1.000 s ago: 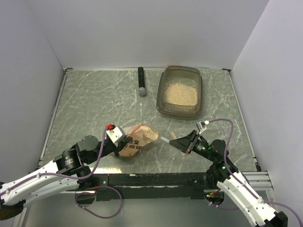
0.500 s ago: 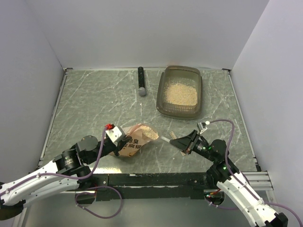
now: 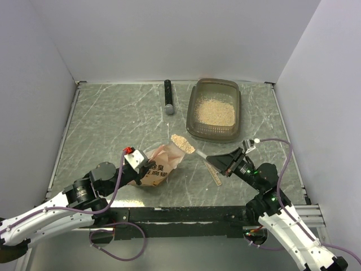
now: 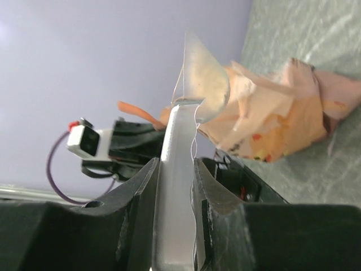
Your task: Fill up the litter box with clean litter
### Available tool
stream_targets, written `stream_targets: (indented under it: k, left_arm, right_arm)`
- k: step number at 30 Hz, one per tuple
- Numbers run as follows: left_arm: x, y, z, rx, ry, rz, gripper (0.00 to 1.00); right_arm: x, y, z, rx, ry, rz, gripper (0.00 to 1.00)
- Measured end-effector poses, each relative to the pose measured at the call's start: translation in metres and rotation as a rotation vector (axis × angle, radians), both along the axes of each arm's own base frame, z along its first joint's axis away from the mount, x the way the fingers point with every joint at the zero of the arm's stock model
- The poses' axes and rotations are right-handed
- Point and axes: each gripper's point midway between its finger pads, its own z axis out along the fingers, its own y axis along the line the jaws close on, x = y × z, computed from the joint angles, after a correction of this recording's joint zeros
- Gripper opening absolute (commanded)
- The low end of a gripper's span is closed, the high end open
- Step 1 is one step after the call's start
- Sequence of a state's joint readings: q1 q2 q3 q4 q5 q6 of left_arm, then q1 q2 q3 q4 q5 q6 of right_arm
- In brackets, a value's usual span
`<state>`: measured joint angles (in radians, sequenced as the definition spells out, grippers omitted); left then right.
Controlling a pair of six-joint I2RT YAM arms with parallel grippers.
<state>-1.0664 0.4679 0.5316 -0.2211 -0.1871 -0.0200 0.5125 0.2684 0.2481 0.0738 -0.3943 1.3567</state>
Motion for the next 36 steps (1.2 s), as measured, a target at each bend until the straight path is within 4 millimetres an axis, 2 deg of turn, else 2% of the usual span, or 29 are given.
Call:
stream_targets:
  k: [5, 14, 20, 25, 28, 32, 36]
  left_arm:
    - [0.000, 0.002, 0.002, -0.007, -0.005, 0.007, 0.01]
    - [0.001, 0.003, 0.003, -0.010, -0.006, 0.012, 0.01]
    - [0.000, 0.004, 0.004, -0.016, -0.007, 0.012, 0.01]
    - [-0.001, 0.005, 0.005, -0.018, -0.009, 0.012, 0.01]
    - [-0.001, 0.006, 0.005, -0.020, -0.010, 0.012, 0.01]
    - [-0.001, 0.007, 0.006, -0.023, -0.011, 0.013, 0.01]
    - [-0.002, 0.008, 0.006, -0.023, -0.011, 0.014, 0.01]
  right_arm:
    - [0.011, -0.006, 0.011, 0.013, -0.002, -0.069, 0.00]
    - [0.053, -0.017, -0.010, -0.022, 0.103, -0.254, 0.00]
    - [0.083, -0.026, -0.009, -0.024, 0.112, -0.384, 0.00]
    - [0.107, -0.036, -0.018, -0.049, 0.145, -0.499, 0.00]
    - [0.128, -0.047, -0.020, -0.090, 0.167, -0.593, 0.00]
    - [0.152, -0.062, -0.013, -0.141, 0.164, -0.691, 0.00]
    - [0.177, -0.078, -0.012, -0.325, 0.196, -0.765, 0.00]
